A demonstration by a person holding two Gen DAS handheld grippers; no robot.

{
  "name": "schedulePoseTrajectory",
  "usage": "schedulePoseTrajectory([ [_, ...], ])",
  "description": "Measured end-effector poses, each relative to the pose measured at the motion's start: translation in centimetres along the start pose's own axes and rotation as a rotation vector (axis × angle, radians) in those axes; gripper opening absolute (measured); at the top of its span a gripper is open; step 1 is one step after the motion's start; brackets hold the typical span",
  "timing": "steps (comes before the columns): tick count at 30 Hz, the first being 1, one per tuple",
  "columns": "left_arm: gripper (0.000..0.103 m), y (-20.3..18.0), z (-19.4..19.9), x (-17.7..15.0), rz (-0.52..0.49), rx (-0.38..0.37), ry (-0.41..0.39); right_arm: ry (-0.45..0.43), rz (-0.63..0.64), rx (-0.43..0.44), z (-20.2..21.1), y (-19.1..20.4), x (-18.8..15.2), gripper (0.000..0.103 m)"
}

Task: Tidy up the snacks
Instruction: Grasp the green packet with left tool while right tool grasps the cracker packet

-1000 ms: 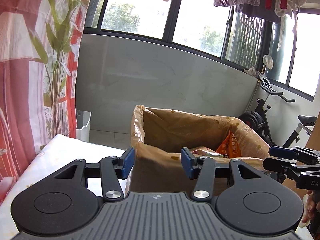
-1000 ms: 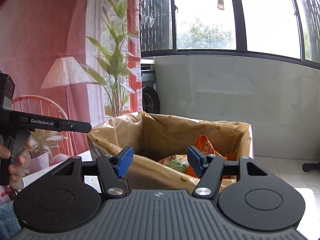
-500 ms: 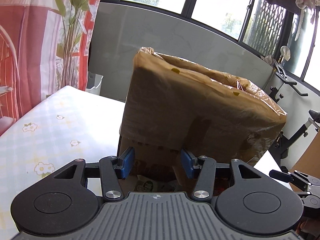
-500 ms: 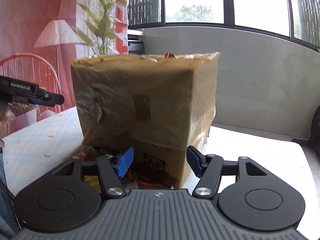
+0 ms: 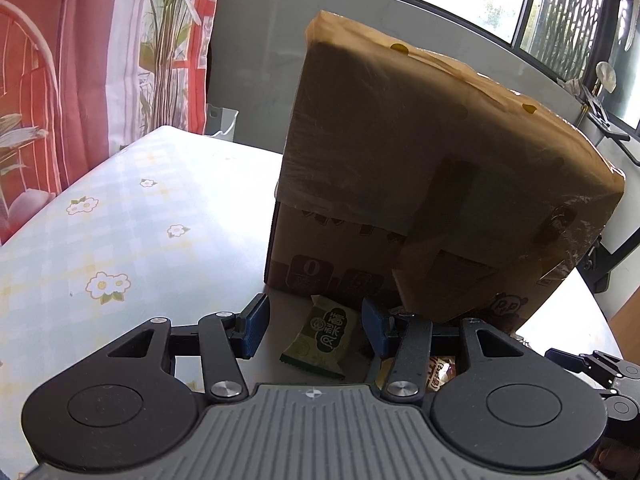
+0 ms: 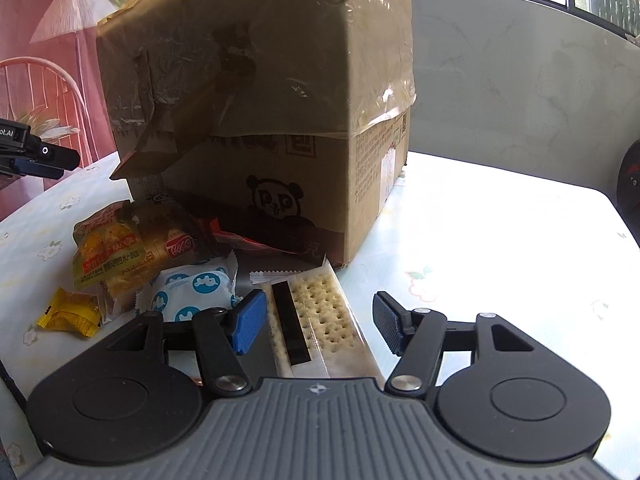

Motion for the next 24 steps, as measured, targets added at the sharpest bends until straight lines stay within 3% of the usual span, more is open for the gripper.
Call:
schedulePoseTrajectory([
  [8,0.053,0.3,-0.7,-1.0,-0.009,0.020,0.033,-0.017,-0.007,-0.025,0.4,0.5,-0.3,0.062],
  [12,0.053,0.5,-1.1,-1.3,-0.008,0.020,0.043,0.001,0.048,-0.020,0.0,1.3,-0.3,0.063],
  [20,0.053,1.1,-1.6,-1.5,0.011,0.032,0.051,0.044,0.006,-0.030,-0.9,0.5,-0.6,0.062],
  [24,0.053,2.1,-1.8,-1.0,0.029,0.052,0.034,0.041,0.034,-0.025,-0.8,0.9,-0.6,0.056],
])
Point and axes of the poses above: each gripper's, at about its wrist camera, not at the fingertips, and z roughly against the way its jaws point, y to its left, x to its top, the point moved 8 cm from there along -z, roughly the way its jaws point, and after that the axes turned 5 degrees about z, right-handed, at the moved point
